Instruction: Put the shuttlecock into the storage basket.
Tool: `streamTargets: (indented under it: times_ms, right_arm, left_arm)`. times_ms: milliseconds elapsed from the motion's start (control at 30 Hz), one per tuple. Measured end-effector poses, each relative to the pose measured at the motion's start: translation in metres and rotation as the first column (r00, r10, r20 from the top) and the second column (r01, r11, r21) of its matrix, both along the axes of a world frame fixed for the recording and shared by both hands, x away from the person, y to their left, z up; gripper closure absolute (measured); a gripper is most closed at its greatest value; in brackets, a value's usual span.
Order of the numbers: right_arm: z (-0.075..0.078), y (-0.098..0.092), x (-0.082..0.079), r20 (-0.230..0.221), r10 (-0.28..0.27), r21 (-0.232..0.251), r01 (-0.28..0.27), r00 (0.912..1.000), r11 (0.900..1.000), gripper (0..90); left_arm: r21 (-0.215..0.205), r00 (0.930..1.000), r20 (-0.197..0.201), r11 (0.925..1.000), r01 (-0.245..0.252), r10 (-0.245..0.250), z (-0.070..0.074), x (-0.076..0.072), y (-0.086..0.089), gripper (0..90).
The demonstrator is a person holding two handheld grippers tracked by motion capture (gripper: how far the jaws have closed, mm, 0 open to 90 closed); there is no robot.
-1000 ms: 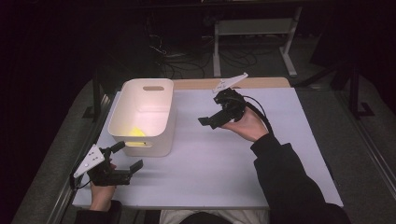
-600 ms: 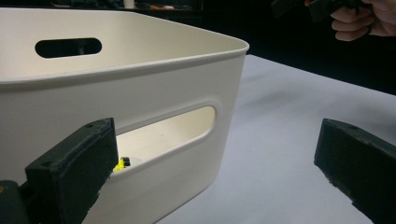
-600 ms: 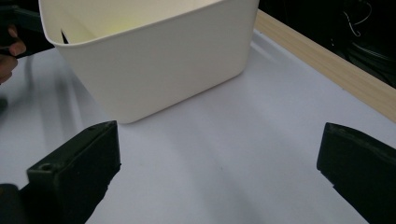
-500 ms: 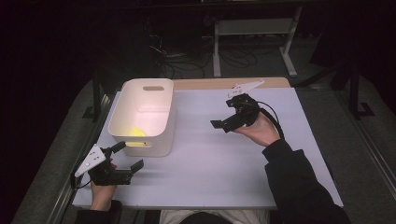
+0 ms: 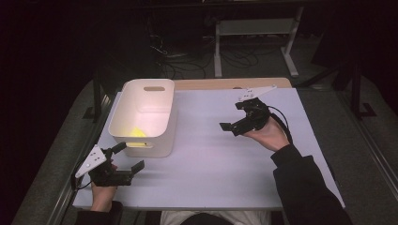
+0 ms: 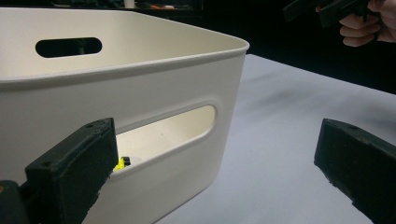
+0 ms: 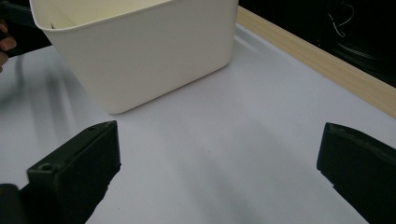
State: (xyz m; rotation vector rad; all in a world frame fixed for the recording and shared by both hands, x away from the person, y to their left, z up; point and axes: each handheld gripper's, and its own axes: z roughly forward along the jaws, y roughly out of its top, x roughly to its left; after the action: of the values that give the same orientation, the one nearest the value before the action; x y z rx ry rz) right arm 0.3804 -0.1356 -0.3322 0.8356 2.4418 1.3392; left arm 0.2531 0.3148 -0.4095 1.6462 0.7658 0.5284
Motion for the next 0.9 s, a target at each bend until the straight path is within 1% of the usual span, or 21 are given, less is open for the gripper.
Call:
streamTargets:
  times_ms: [133,167,333,633,900]
  right_arm:
    - [-0.003,-0.005,-0.002,0.001,-0.008,0.003,0.008,1.0000,1.000,0.0]
    - [-0.006,-0.010,-0.003,-0.004,-0.015,0.004,0.015,0.9999,1.000,0.0]
    - [-0.011,-0.018,-0.006,-0.007,-0.027,0.006,0.027,0.9996,1.000,0.0]
    - [-0.019,-0.030,-0.014,-0.002,-0.040,0.015,0.040,0.9992,0.999,0.0]
    - [-0.030,-0.040,-0.021,-0.011,-0.047,0.003,0.048,0.9988,0.999,0.0]
  left_arm:
    - [-0.002,1.0000,0.001,1.0000,-0.005,0.005,0.000,0.000,0.000,0.0]
    - [-0.002,1.0000,0.000,1.0000,-0.004,0.004,0.000,0.000,0.000,0.0]
    - [0.000,1.0000,0.000,1.0000,-0.007,0.007,0.000,0.000,0.001,0.0]
    - [0.003,1.0000,-0.004,1.0000,-0.009,0.009,0.000,0.000,0.001,0.0]
    - [0.003,1.0000,-0.005,1.0000,-0.007,0.007,0.000,0.000,0.000,0.0]
